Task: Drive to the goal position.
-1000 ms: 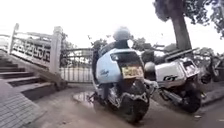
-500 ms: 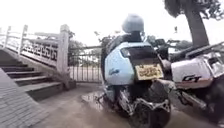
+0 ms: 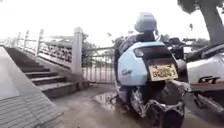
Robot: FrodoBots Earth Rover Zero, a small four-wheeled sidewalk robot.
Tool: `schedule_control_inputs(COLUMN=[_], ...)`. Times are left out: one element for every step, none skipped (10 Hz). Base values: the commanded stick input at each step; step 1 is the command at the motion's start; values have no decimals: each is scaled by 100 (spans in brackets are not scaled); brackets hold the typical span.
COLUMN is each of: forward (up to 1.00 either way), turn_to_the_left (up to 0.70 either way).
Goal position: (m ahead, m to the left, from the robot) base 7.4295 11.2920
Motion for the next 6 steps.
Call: schedule_control_inputs(forward=[0, 0, 0, 0, 0, 0], turn_to_the_left=[45, 45, 45, 45, 45, 45])
